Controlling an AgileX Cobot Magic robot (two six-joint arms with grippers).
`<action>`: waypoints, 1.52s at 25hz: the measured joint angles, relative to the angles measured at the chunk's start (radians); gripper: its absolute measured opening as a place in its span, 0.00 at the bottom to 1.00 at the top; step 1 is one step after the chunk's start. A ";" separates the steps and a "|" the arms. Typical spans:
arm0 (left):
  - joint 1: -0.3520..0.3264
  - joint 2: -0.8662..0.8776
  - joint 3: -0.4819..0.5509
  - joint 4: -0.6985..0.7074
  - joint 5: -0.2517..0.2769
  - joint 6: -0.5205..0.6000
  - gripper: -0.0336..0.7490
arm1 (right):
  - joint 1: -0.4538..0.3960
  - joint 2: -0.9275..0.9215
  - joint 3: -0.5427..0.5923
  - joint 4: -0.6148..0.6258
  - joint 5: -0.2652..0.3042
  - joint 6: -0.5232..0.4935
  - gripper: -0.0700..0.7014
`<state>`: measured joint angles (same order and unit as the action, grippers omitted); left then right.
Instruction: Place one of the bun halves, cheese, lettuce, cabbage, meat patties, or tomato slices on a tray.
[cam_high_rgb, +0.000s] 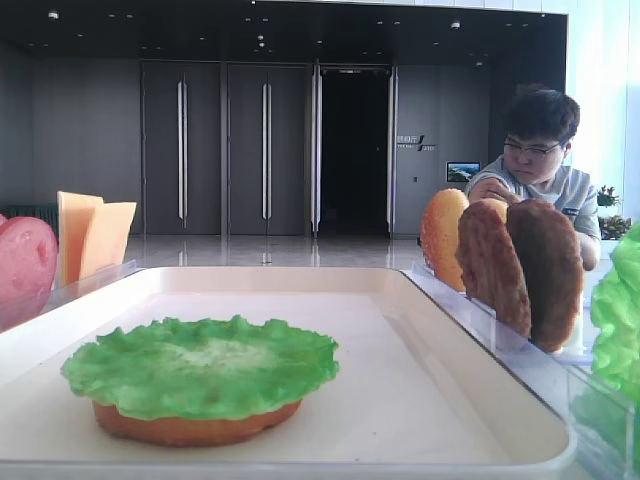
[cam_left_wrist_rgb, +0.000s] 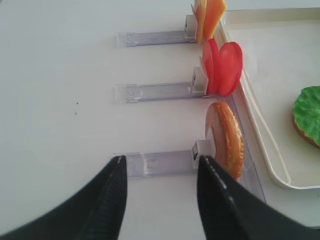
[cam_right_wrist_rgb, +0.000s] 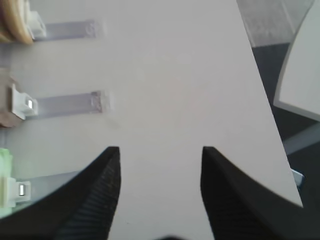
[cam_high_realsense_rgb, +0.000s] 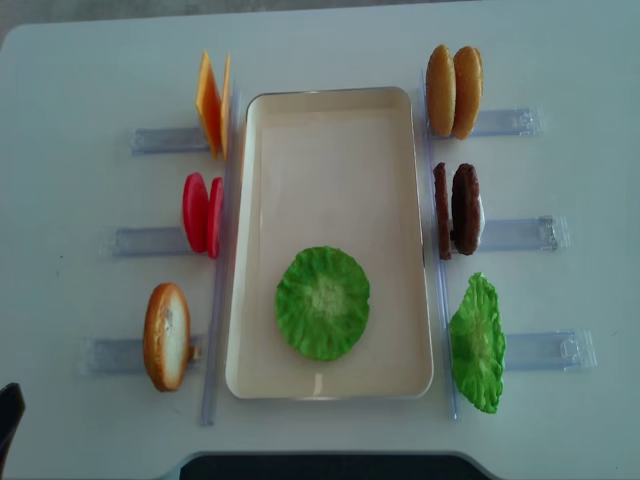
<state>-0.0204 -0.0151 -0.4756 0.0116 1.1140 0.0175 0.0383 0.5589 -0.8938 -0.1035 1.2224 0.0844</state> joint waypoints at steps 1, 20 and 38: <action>0.000 0.000 0.000 0.000 0.000 0.001 0.49 | 0.000 -0.036 0.000 0.013 0.000 -0.006 0.55; 0.000 0.000 0.000 0.000 0.000 0.001 0.48 | 0.000 -0.528 0.380 0.104 -0.068 -0.160 0.55; 0.000 0.000 0.000 0.000 0.000 0.001 0.48 | 0.000 -0.568 0.387 0.152 -0.083 -0.209 0.55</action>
<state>-0.0204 -0.0151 -0.4756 0.0116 1.1140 0.0182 0.0383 -0.0089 -0.5071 0.0488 1.1391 -0.1250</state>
